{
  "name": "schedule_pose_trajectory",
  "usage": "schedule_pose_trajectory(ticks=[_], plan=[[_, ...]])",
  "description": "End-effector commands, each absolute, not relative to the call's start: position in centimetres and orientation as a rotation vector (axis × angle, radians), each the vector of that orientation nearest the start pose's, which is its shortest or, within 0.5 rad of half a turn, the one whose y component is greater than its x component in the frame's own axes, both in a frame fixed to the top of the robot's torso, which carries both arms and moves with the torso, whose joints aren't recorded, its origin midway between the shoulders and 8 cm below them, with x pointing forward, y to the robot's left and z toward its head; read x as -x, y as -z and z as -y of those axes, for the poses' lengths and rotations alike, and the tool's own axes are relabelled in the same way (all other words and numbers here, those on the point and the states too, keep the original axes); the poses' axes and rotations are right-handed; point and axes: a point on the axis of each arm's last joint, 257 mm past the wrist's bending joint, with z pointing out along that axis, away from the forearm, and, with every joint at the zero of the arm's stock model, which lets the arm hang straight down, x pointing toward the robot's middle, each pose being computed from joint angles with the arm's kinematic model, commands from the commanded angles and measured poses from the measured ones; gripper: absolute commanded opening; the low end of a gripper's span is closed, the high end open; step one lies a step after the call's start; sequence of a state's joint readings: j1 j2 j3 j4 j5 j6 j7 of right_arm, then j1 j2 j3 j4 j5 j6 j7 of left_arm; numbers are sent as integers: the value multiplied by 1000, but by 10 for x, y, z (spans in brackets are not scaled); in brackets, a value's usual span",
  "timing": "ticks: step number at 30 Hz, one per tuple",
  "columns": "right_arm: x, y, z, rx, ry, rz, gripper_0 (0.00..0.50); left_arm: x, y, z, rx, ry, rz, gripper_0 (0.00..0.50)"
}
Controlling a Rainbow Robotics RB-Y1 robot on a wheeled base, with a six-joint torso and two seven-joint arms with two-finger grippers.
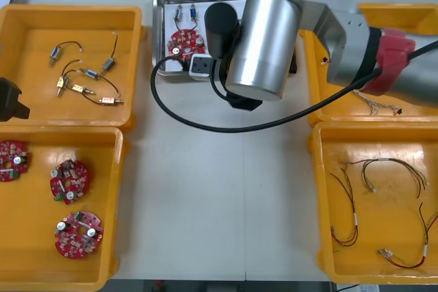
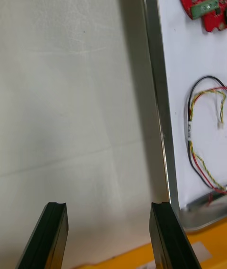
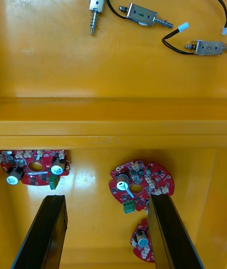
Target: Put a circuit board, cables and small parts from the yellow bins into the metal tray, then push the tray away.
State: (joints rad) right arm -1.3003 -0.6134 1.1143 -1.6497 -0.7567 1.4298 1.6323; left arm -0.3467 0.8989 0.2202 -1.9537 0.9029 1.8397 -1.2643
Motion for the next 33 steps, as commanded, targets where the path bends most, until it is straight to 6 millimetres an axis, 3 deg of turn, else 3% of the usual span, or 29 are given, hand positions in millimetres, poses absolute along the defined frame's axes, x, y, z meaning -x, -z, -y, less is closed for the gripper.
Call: schedule_pose_trajectory(ticks=[1,9,21,33], plan=[[-521,109,64,1501,471,-2031,500,-421,117,-410,1,-93,-2631,500],[-487,93,114,1374,328,-2185,500,-421,117,-410,1,-93,-2631,500],[-444,95,180,1156,77,-2336,500,-421,117,-410,1,-93,-2631,500],[-419,105,262,859,31,-2508,500,-421,117,-410,1,-93,-2631,500]])
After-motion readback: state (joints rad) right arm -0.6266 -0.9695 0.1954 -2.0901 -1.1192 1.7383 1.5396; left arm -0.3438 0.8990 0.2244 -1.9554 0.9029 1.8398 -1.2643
